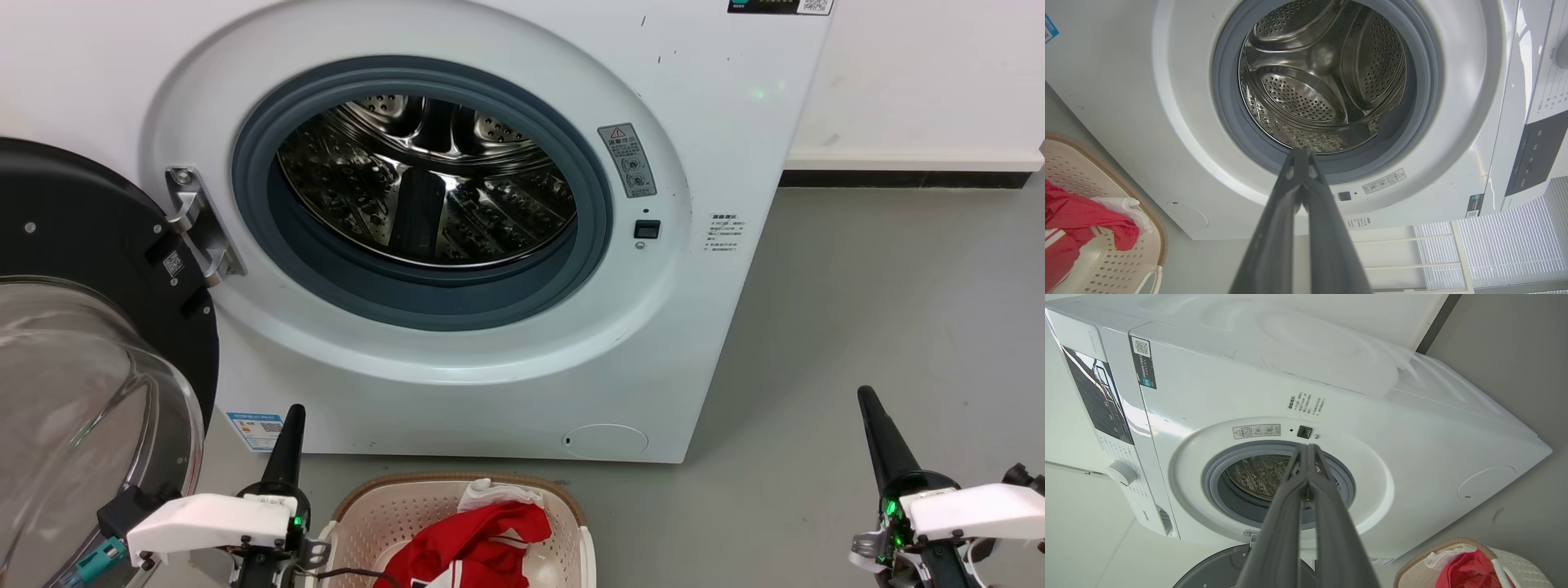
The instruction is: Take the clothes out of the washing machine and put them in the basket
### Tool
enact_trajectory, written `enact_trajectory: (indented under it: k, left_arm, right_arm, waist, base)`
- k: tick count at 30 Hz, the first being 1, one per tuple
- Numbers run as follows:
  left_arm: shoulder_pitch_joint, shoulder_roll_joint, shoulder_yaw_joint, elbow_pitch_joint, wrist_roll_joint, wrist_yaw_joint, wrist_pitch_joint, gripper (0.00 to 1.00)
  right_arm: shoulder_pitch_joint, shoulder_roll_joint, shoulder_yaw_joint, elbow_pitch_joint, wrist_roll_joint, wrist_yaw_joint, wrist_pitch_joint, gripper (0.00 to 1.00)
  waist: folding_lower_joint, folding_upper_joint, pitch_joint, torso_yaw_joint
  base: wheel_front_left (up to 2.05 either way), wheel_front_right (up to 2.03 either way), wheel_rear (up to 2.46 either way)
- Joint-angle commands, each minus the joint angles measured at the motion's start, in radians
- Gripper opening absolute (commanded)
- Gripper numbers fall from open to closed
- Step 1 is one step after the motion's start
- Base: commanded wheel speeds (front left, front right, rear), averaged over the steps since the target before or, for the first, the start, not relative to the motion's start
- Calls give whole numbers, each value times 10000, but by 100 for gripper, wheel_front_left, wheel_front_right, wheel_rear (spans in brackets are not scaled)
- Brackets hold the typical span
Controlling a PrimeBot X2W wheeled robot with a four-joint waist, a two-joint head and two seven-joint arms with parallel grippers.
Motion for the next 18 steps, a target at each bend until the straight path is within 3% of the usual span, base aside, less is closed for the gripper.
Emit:
enact_trajectory:
  k: [1,18]
  left_arm:
    - [-214,5,64,-33,-263,-57,67,0]
    - [-318,-43,278,12,-1725,-199,441,0]
  right_arm:
    - [-244,-45,-36,15,275,1,53,0]
    - [-479,-11,-153,284,1699,1,296,0]
  waist:
    - [0,0,6,-4]
    - [0,0,67,-49]
  base:
    - [0,0,0]
    - [0,0,0]
